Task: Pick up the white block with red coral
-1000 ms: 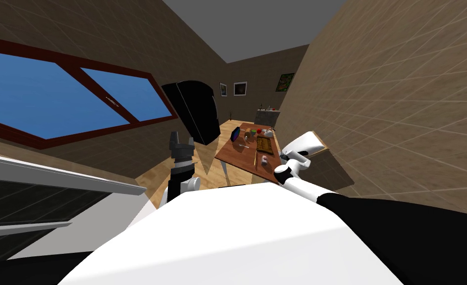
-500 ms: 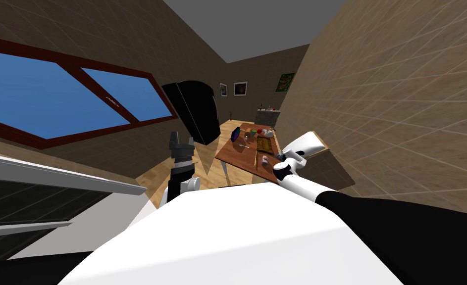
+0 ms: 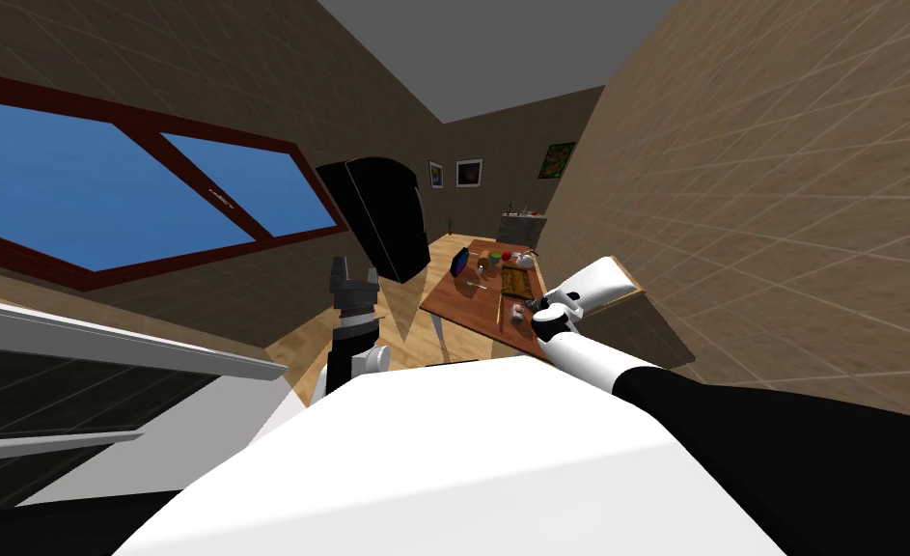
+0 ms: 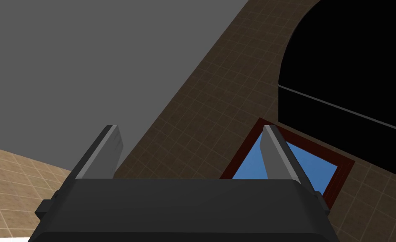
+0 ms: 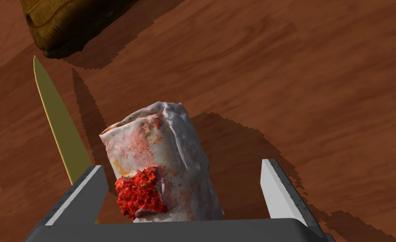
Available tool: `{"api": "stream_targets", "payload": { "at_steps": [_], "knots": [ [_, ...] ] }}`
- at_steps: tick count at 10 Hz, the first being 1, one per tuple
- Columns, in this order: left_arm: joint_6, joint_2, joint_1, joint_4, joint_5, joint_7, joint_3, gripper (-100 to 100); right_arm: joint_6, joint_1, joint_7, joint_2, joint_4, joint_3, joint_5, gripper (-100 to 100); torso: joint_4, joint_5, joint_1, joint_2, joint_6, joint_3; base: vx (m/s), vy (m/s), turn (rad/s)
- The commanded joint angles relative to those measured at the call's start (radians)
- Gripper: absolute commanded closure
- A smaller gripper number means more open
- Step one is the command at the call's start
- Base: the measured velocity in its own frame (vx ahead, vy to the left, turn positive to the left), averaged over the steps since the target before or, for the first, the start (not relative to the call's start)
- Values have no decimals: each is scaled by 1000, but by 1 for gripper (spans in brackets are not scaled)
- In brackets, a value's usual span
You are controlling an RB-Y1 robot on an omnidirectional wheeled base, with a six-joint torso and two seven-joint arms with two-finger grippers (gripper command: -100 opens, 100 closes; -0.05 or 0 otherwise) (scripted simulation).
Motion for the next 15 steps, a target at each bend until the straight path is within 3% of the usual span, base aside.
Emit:
{"api": "stream_targets", "payload": {
  "at_steps": [1, 3, 4, 5, 7, 8, 9, 13, 14, 15],
  "knots": [
    [0, 0, 0, 0, 0, 0, 0, 0, 34, -17, -13, -7, 28, -21, -3, -100, 0, 0, 0, 0, 0, 0, 8, 13, 9],
    [0, 0, 0, 0, 0, 0, 0, 0, 28, -18, -15, -9, 38, -23, -3, -100, 0, 0, 0, 0, 0, 0, 6, 11, 4],
    [0, 0, 0, 0, 0, 0, 0, 0, 32, -19, -16, -8, 38, -24, -3, 0, 0, 0, -1, 0, 0, 0, 0, 0, 0],
    [0, 0, 0, 0, 0, 0, 0, 0, 1, 0, -5, 9, 50, -22, -20, -100, 0, 0, -1, 1, 0, 0, 44, -22, -35],
    [0, 0, 0, 0, 0, 0, 0, 0, -20, 13, 1, 20, 57, -22, -30, -100, -1, -1, -2, -3, 0, -2, 74, -20, -18],
    [0, 0, 0, 0, 0, 0, 0, 0, -3, 10, 0, 24, 40, -22, -27, -100, -1, -1, -3, -4, 0, -2, 32, -13, -1],
    [0, 0, 0, 0, 0, 0, 0, 0, -7, 11, 2, 25, 40, -23, -28, 100, -1, -1, -2, -2, 0, -1, 6, -2, 3],
    [0, 0, 0, 0, 0, 0, 0, 0, -6, 7, 1, 25, 40, -22, -29, 100, -2, -2, -5, -1, 3, -1, 2, 0, 6],
    [0, 0, 0, 0, 0, 0, 0, 0, -6, 7, 1, 25, 40, -22, -29, 0, -2, -2, -5, 0, 3, -1, 0, 0, 0],
    [0, 0, 0, 0, 0, 0, 0, 0, 22, -12, -12, -3, 42, -23, -9, 100, -2, -2, -5, 0, 3, -1, -63, 11, 35]
  ]
}}
